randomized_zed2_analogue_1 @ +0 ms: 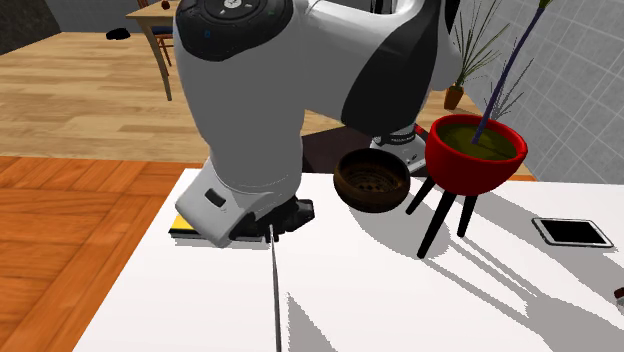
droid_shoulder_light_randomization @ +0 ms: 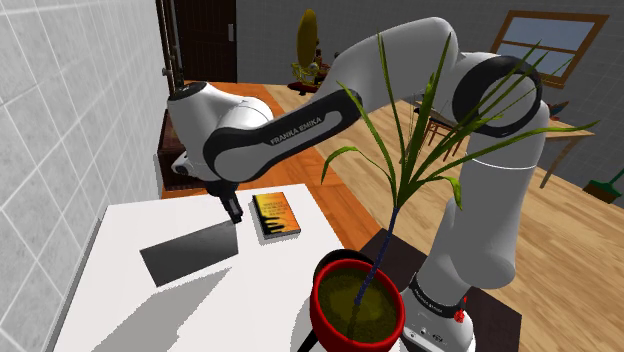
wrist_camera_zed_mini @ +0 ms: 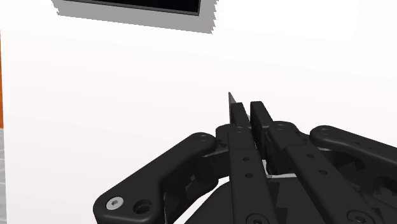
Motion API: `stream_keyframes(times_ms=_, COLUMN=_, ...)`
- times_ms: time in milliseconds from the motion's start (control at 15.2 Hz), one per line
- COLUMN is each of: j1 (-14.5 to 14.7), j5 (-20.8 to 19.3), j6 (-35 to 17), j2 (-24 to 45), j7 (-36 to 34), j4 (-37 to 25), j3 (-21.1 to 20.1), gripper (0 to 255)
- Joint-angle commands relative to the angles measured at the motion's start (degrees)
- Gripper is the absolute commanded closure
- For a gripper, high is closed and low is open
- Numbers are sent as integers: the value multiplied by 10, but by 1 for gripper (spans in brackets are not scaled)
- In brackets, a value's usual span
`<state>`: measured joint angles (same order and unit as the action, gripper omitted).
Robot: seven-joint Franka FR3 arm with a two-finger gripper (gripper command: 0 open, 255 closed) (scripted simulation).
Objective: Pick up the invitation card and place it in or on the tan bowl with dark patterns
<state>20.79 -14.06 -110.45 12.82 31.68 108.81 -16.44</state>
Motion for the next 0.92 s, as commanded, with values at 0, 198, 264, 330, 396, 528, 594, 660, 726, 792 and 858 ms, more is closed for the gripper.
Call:
stream_keyframes(times_ms=0, j1=-1, j5=3, j6=13, j2=-8, j7=4, j4=-5, j3=-1, gripper=255)
stream_keyframes(times_ms=198, j1=-1, j5=8, j6=33, j2=-17, j7=9, j4=-18, j3=-2, gripper=255)
stream_keyframes(times_ms=264, j1=-1, j5=9, j6=40, j2=-19, j7=11, j4=-22, j3=-2, gripper=255)
stream_keyframes(times_ms=330, j1=-1, j5=10, j6=46, j2=-22, j7=13, j4=-27, j3=-2, gripper=255)
stream_keyframes(times_ms=396, j1=-1, j5=11, j6=53, j2=-24, j7=14, j4=-32, j3=-2, gripper=255)
stream_keyframes(times_ms=528, j1=-1, j5=13, j6=67, j2=-28, j7=17, j4=-42, j3=-3, gripper=255)
stream_keyframes(times_ms=594, j1=-1, j5=14, j6=74, j2=-31, j7=19, j4=-47, j3=-3, gripper=255)
stream_keyframes(times_ms=660, j1=-1, j5=15, j6=81, j2=-32, j7=20, j4=-52, j3=-3, gripper=255)
stream_keyframes(times_ms=726, j1=-1, j5=16, j6=88, j2=-34, j7=22, j4=-58, j3=-3, gripper=255)
stream_keyframes(times_ms=792, j1=-1, j5=17, j6=95, j2=-36, j7=23, j4=-63, j3=-4, gripper=255)
stream_keyframes(times_ms=858, j1=-1, j5=18, j6=102, j2=-37, j7=25, j4=-69, j3=-4, gripper=255)
